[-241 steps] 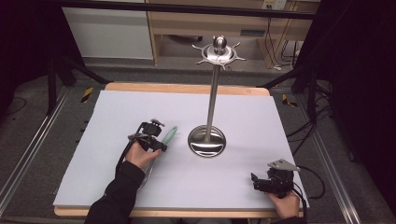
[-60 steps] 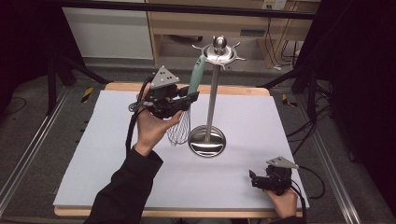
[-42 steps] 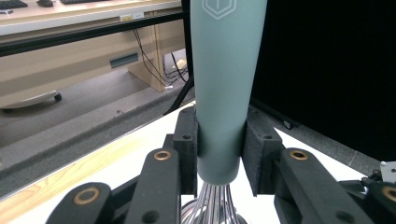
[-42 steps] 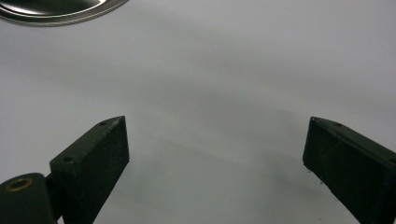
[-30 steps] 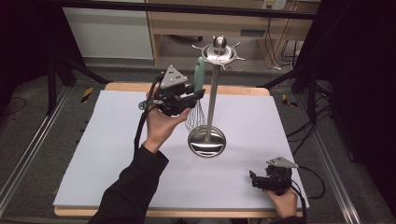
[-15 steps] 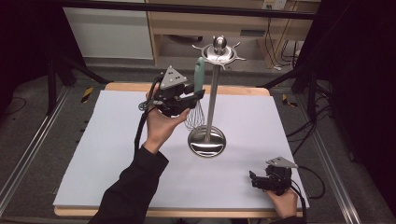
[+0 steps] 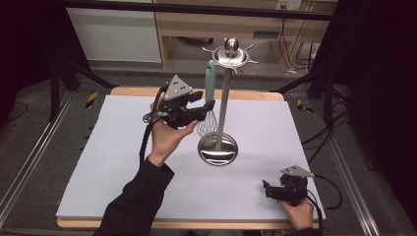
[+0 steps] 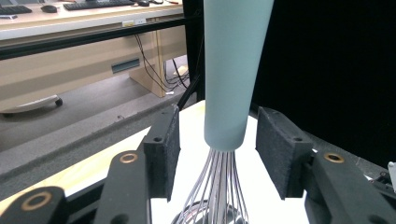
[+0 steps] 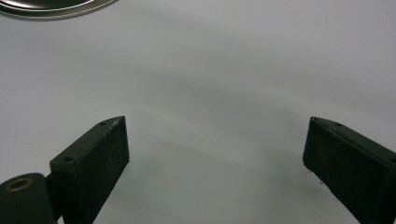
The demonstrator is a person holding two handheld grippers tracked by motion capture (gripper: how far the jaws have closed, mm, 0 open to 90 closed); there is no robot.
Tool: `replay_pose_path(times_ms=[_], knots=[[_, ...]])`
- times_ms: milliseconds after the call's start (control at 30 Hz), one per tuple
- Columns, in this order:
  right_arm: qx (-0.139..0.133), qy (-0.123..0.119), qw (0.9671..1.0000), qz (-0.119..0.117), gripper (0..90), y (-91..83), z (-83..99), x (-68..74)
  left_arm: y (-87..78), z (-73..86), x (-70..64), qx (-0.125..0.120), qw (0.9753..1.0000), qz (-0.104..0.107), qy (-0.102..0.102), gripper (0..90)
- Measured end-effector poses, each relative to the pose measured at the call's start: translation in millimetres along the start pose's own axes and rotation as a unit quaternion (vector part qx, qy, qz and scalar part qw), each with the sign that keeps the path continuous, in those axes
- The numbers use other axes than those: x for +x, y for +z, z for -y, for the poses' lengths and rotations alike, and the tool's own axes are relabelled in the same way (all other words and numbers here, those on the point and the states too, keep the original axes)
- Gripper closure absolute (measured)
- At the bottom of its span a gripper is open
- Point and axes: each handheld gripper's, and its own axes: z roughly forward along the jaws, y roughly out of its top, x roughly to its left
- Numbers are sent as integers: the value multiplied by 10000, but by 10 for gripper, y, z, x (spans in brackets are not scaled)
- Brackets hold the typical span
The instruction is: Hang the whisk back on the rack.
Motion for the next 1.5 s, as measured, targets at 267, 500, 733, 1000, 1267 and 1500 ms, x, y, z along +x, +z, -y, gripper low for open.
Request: replay_pose_path(times_ms=[267,500,733,1000,1267,1500], knots=[[-11,-22,10000,27,76,-3,5,-5,-68,138,7,-32,10000,65,-47,458],[-4,11,10000,13,76,-14,12,-5,-142,352,47,56,9999,69,-66,444],[-26,16,10000,19,75,-21,20,-15,-206,654,125,232,9996,-23,-144,431],[-11,33,10000,34,74,-22,26,-15,-266,1031,225,462,9984,-147,-292,418],[-7,41,10000,61,74,-32,41,-28,-373,1394,336,704,9961,-302,-445,400],[27,31,9999,92,74,-27,49,-28,-517,1629,431,893,9936,-521,-465,382]])
